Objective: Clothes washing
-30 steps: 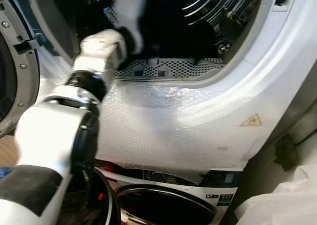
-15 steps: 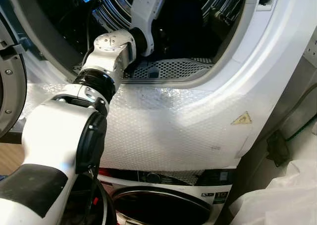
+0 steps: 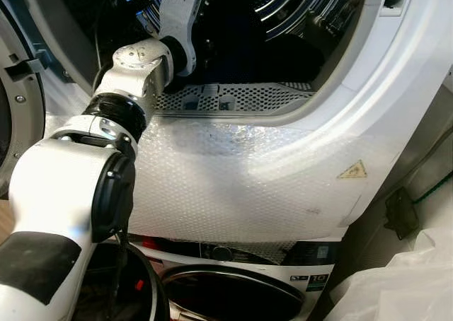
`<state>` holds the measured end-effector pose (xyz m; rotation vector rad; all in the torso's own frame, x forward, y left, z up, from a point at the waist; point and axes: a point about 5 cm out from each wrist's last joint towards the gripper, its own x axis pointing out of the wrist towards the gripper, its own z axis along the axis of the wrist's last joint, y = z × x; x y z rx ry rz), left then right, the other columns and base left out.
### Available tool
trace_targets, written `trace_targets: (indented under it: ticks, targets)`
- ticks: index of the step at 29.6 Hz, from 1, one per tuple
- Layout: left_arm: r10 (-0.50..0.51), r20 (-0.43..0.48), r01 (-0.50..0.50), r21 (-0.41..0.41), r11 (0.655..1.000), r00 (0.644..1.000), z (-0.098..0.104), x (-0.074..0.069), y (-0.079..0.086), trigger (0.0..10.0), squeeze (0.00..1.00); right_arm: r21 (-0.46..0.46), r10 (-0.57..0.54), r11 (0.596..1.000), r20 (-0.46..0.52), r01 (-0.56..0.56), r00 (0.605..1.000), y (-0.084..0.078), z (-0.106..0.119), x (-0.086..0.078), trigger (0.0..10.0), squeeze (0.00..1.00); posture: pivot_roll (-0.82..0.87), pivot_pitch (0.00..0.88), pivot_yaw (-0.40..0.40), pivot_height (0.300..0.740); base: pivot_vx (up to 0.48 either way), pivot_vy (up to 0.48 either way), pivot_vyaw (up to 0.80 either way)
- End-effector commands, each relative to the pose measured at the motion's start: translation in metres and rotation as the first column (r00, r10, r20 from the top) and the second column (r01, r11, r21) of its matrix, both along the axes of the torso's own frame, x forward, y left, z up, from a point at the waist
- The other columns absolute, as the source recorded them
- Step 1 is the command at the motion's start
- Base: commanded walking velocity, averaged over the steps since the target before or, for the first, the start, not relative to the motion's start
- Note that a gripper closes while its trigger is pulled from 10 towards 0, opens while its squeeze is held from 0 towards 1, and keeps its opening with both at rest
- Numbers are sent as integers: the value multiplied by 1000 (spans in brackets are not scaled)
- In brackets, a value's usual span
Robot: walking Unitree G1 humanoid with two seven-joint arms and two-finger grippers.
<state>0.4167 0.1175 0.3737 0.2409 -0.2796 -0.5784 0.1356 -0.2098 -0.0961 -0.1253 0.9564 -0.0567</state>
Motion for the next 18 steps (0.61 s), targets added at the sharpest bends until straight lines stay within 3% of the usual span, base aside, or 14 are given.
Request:
trace_targets:
  ticks: [1, 2, 4, 5, 7, 8, 10, 12, 14, 16, 17, 18]
  targets:
    - [-35, -31, 38, 97, 995, 999, -7, -1, 7, 10000, 1000, 8, 19, 1000, -14, -19, 1000, 5, -1, 0, 10000, 0, -56, 0, 60, 740, 0, 0, 0]
    - [-38, -16, 40, 89, 995, 999, -5, -1, 8, 10000, 1000, 9, 20, 1000, -14, -20, 1000, 6, -1, 0, 10000, 0, -56, 0, 60, 740, 0, 0, 0]
    - [169, 72, -166, -44, 985, 983, 15, 0, 23, 10000, 1000, 11, 28, 1000, -12, -28, 1000, 7, -1, 2, 10000, 0, -44, 2, 55, 740, 0, 0, 0]
    - [161, 92, -160, -22, 987, 983, 17, -1, 22, 10000, 1000, 11, 32, 999, -13, -32, 999, 7, -1, 2, 10000, 0, -44, 2, 55, 740, 0, 0, 0]
    - [-65, 52, 63, 39, 997, 997, 13, -5, 6, 10000, 1000, 9, 34, 999, -16, -34, 999, 6, -1, 2, 10000, 0, -41, 2, 55, 740, 0, 0, 0]
    - [-218, 42, 212, 117, 970, 975, 12, -11, -3, 10000, 1000, 8, 32, 999, -18, -32, 999, 6, -1, 1, 10000, 0, -35, 5, 59, 740, 0, 0, 0]
    - [-182, 110, 166, 143, 976, 977, 20, -12, -2, 10000, 1000, 9, 32, 999, -19, -32, 999, 7, -1, 1, 10000, 0, -35, 5, 59, 740, 0, 0, 0]
    - [-24, 182, 13, 60, 998, 983, 34, -10, 6, 10000, 1000, 10, 33, 999, -18, -33, 999, 7, -1, 2, 10000, 0, -20, 7, 54, 740, 0, 0, 0]
    - [197, 255, -172, -120, 978, 947, 56, -12, 24, 10000, 1000, 15, 41, 999, -21, -41, 999, 10, -2, 2, 10000, 0, -17, 8, 55, 740, 0, 0, 0]
    - [30, 244, -18, -52, 998, 969, 51, -14, 9, 10000, 1000, 19, 47, 999, -20, -46, 999, 12, -2, 2, 10000, 0, -11, 9, 56, 740, 0, 0, 0]
    - [-137, 170, 120, 105, 987, 976, 33, -14, -5, 10000, 1000, 20, 51, 999, -18, -50, 999, 14, -2, 3, 10000, 0, -9, 10, 57, 740, 0, 0, 0]
    - [-184, 149, 160, 160, 974, 972, 28, -14, -9, 10000, 1000, 21, 51, 998, -17, -51, 999, 14, -2, 3, 10000, 0, -9, 10, 57, 740, 0, 0, 0]
